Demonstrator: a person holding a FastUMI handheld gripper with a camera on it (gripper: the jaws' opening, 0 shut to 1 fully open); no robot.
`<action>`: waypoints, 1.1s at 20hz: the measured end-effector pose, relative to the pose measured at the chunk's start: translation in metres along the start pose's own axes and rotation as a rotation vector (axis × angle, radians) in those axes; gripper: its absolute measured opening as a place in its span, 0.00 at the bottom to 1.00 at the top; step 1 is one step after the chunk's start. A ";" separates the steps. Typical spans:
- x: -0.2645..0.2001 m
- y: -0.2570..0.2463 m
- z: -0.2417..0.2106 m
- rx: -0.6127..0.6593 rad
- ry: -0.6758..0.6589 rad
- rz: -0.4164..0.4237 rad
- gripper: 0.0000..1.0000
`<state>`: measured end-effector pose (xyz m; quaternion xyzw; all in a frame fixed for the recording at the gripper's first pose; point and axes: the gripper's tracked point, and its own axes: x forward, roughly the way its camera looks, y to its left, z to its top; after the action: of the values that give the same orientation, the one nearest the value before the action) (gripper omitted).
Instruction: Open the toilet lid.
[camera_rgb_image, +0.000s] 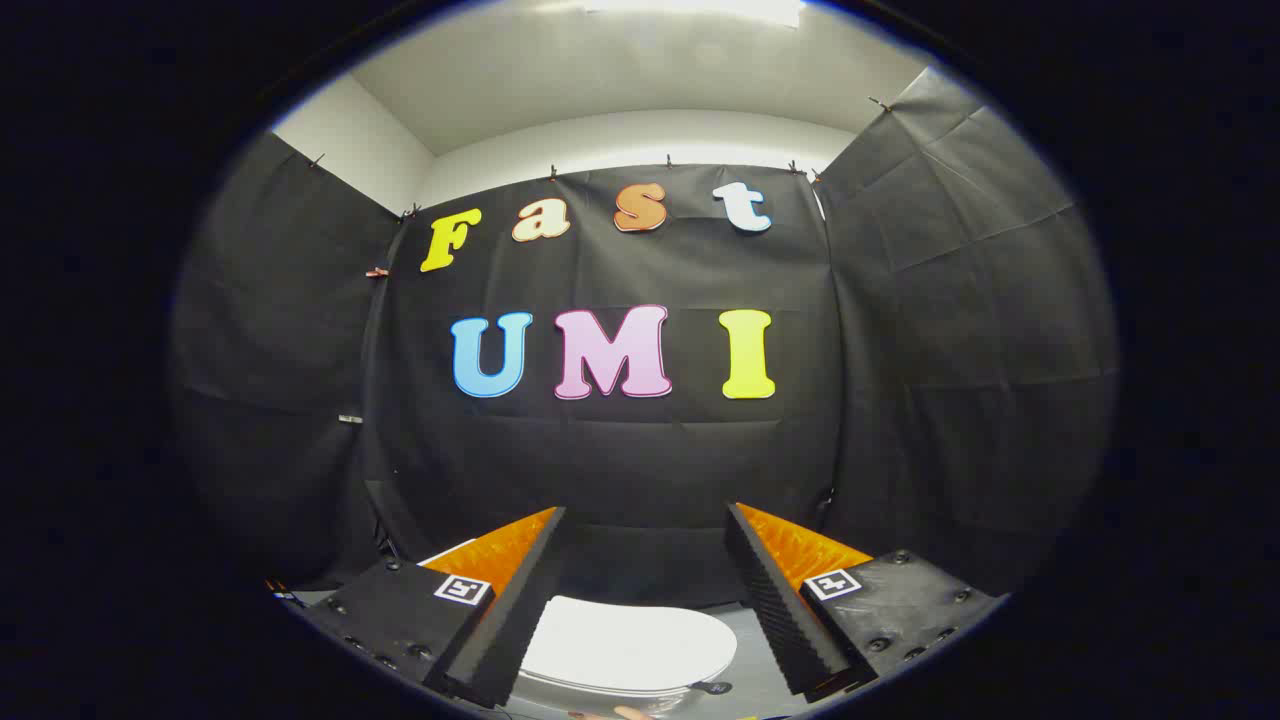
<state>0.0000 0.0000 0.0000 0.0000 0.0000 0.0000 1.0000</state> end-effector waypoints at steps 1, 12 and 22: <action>-0.001 0.001 0.002 0.001 -0.004 -0.003 0.98; -0.010 0.013 0.005 -0.015 -0.019 0.008 0.98; -0.008 0.008 0.004 -0.015 -0.016 -0.007 0.98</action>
<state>-0.0076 0.0084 0.0039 -0.0074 -0.0079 -0.0036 0.9999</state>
